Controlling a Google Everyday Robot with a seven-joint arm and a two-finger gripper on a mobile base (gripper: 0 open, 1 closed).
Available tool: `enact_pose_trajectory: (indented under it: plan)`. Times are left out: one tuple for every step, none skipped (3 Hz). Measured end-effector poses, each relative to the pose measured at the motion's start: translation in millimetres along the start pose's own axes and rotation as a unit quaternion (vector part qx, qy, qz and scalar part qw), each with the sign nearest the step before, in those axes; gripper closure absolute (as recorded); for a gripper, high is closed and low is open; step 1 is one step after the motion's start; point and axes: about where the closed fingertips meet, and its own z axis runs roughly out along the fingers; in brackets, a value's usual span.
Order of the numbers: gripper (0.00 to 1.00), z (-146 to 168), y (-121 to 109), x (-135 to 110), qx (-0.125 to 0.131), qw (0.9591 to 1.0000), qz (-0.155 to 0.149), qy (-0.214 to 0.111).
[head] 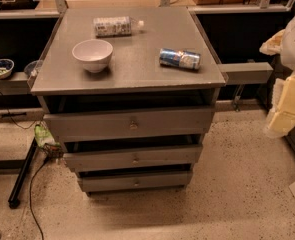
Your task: Open top drawer
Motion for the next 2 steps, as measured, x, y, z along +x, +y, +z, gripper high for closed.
enact_pose_trajectory:
  plan:
    - [0.00, 0.0, 0.0, 0.0, 0.000, 1.0000, 0.000, 0.000]
    - [0.00, 9.1, -2.5, -4.0, -0.008, 0.9999, -0.001, -0.009]
